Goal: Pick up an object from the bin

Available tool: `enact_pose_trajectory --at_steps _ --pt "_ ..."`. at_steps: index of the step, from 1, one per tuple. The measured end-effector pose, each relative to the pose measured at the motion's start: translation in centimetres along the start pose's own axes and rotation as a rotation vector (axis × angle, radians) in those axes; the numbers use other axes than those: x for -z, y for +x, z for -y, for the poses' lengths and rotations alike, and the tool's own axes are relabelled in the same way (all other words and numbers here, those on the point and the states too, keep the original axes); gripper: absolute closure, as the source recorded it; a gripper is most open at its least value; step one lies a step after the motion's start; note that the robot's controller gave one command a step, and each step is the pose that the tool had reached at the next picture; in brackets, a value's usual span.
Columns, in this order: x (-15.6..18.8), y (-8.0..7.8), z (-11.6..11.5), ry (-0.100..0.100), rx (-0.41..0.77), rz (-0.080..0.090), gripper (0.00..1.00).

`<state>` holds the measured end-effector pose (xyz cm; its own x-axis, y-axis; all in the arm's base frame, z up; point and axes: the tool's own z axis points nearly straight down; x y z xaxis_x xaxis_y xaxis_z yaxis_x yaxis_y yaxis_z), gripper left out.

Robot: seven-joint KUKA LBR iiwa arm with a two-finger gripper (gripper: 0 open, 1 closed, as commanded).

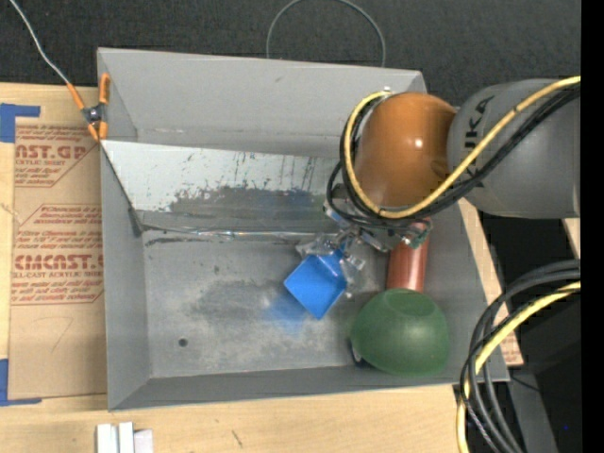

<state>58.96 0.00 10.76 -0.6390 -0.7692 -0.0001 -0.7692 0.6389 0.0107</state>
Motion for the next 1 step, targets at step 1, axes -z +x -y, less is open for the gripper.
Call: enact_pose_trajectory --at_steps 1 --pt "2.29 -0.03 -0.01 0.001 0.0 0.001 1.0"
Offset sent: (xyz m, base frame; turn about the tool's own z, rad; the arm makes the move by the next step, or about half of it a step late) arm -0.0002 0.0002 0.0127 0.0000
